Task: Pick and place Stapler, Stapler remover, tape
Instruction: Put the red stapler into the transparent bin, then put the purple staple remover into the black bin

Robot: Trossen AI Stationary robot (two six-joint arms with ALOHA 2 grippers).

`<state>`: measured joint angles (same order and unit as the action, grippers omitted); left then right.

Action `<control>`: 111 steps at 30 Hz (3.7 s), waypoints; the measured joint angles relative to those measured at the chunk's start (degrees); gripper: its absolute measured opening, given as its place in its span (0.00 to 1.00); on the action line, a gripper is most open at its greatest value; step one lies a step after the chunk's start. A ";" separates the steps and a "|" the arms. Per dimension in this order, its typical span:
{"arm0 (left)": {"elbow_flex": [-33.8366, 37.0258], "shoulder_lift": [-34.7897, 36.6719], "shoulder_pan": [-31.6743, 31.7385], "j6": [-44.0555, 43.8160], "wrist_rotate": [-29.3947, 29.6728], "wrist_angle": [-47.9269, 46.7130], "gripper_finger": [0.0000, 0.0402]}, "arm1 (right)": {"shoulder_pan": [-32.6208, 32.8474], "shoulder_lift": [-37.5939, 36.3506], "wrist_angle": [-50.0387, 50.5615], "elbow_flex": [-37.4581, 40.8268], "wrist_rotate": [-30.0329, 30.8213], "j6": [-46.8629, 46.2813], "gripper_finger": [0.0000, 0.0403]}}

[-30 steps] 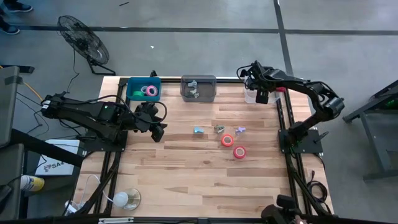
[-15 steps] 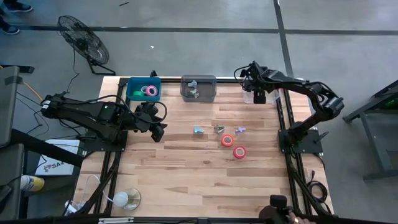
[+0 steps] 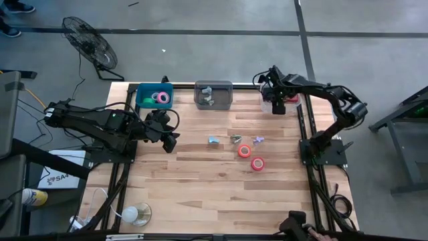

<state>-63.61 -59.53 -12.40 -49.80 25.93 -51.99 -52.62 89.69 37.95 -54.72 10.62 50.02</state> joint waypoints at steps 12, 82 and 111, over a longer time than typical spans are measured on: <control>0.00 0.00 0.00 0.00 0.00 0.00 0.45 | 0.00 6.15 0.24 -0.17 0.21 -0.38 0.48; 0.02 -0.02 0.02 0.02 0.02 0.00 0.45 | 17.40 -22.75 7.26 0.02 -1.29 -32.90 0.92; 0.01 -0.02 0.02 0.01 0.00 0.00 0.45 | 31.37 -22.53 2.63 14.85 -17.61 -29.29 0.90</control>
<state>-63.60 -59.55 -12.38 -49.79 25.93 -51.99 -21.25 67.16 40.58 -39.87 -6.98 20.73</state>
